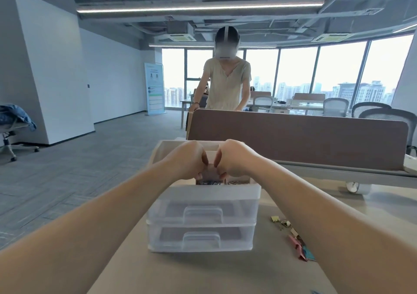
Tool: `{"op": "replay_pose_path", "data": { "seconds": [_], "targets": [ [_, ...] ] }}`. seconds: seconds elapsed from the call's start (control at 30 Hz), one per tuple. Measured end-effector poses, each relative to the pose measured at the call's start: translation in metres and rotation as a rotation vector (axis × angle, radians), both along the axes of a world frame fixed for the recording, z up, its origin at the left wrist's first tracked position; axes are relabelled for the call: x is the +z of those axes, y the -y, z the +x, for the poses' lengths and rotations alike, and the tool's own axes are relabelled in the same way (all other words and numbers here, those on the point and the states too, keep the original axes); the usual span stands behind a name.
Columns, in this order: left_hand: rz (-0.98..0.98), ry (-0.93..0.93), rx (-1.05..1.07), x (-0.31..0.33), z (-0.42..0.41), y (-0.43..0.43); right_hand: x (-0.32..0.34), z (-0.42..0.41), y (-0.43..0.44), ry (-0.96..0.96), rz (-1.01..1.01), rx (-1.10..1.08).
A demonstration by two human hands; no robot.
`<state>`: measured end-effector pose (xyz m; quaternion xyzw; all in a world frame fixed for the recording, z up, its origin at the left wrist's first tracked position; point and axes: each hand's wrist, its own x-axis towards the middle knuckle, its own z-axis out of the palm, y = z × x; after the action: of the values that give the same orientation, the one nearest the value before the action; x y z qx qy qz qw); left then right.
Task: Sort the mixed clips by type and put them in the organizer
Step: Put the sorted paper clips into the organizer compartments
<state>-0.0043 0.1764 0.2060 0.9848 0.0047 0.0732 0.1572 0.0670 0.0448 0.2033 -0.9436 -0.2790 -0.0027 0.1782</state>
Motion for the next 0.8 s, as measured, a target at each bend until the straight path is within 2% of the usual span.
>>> {"op": "replay_pose_path", "data": {
  "seconds": [0.2, 0.4, 0.53, 0.8],
  "targets": [
    [-0.045, 0.14, 0.009, 0.0, -0.012, 0.005, 0.004, -0.01, 0.011, 0.095, -0.014, -0.021],
    [-0.14, 0.259, -0.142, -0.016, -0.034, 0.049, 0.001, -0.055, 0.078, 0.127, 0.055, -0.075],
    [-0.189, 0.155, -0.297, -0.06, -0.042, 0.099, -0.042, -0.073, 0.153, 0.046, -0.01, -0.15],
    [-0.018, -0.173, -0.492, -0.163, -0.012, 0.187, -0.14, -0.089, 0.246, -0.19, -0.159, -0.222]
  ]
}}
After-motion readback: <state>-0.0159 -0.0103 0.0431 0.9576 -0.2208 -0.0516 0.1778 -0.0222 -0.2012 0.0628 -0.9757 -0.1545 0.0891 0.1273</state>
